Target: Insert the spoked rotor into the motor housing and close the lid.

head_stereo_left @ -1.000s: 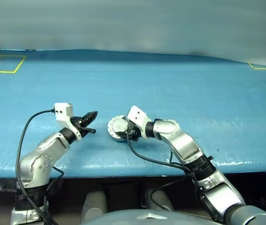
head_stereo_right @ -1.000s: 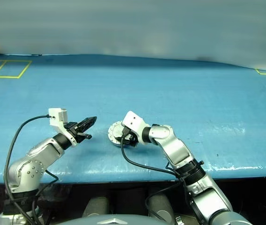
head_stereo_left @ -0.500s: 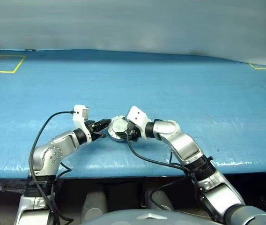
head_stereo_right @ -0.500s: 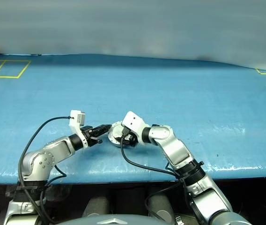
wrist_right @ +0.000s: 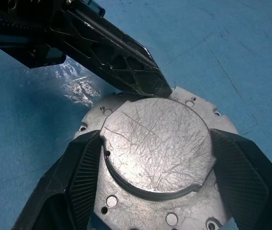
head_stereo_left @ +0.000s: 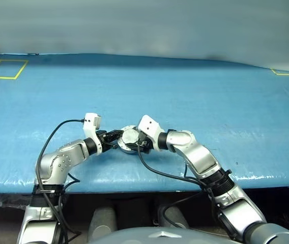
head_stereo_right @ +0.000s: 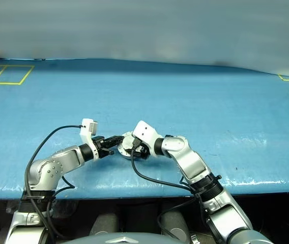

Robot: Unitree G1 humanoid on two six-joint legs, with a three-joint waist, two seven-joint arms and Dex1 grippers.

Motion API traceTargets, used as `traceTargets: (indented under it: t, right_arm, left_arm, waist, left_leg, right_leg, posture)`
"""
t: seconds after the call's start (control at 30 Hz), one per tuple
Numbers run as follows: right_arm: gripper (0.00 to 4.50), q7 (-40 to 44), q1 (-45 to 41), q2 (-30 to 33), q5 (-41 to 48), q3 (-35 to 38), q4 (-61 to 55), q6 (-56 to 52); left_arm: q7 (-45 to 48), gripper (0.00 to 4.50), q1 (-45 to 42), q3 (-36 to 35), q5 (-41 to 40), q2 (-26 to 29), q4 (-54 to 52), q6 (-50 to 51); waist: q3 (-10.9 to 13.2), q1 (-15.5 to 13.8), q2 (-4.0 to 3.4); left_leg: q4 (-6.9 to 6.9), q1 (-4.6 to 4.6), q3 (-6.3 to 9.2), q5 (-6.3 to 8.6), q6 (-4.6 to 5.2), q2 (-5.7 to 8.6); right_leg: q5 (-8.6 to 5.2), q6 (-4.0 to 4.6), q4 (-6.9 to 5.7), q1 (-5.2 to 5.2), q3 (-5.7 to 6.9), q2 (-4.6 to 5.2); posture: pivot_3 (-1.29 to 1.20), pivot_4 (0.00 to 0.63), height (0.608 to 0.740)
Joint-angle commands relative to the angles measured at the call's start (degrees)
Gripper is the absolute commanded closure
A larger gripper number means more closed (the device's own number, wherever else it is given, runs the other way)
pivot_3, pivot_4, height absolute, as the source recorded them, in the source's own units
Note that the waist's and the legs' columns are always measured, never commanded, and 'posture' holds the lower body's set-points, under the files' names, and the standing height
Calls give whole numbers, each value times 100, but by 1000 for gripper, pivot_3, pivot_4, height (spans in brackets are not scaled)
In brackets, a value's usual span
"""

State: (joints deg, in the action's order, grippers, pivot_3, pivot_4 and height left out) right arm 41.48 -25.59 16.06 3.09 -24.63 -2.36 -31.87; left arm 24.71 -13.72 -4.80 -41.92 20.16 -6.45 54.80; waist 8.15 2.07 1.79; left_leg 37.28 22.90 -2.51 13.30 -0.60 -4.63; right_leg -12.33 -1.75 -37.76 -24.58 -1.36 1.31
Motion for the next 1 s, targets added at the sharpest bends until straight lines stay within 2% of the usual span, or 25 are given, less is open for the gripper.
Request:
traceTargets:
  t: [0.03,0.13,0.33,0.63,0.73,0.83,1.0]
  right_arm:
    - [964,-14,199,-25,88,74,213,-253]
    - [26,-92,473,-71,245,316,258,-225]
    - [26,-135,898,-87,691,809,-383,-345]
    - [26,-61,1583,273,2126,1888,-1970,-1423]
    - [26,-538,1652,-96,2754,2491,-2059,-2084]
    - [26,-1293,1631,-779,3267,3063,-1867,-2788]
    - [26,-2171,1627,-1667,3612,3413,-1506,-3519]
  left_arm:
    - [133,4500,-45,192,27,-34,10,167]
    - [138,4500,-12,200,95,3,19,176]
    - [182,4500,47,137,131,73,2,175]
    - [255,4500,82,118,181,143,-57,131]
    - [289,4500,77,130,216,138,-54,118]
    - [348,4500,78,162,238,128,-57,89]
    - [409,4500,88,242,316,155,-77,55]
  waist:
    - [0,-3,0]
    - [-3,-18,2]
    - [-5,-76,3]
    - [1,-88,3]
    - [1,-83,3]
    - [1,-86,3]
    - [2,-86,-4]
  left_leg:
    - [0,0,0,0,0,0]
    - [-3,0,0,0,0,1]
    - [-13,3,0,2,-2,11]
    - [-23,7,0,3,-3,11]
    - [-25,11,2,3,-3,9]
    - [-26,13,5,3,-3,8]
    - [-31,41,17,3,-3,9]
  right_leg:
    - [0,0,0,0,0,0]
    - [-1,-1,4,1,0,1]
    - [-3,-4,20,4,0,11]
    - [-4,-5,33,0,1,11]
    - [-4,-6,39,-1,3,10]
    - [-3,-7,45,1,6,10]
    - [2,-12,70,-7,17,11]
  posture:
    - [0,150,740]
    - [0,150,740]
    - [0,150,740]
    - [0,150,740]
    - [0,150,740]
    - [0,150,740]
    - [0,150,740]
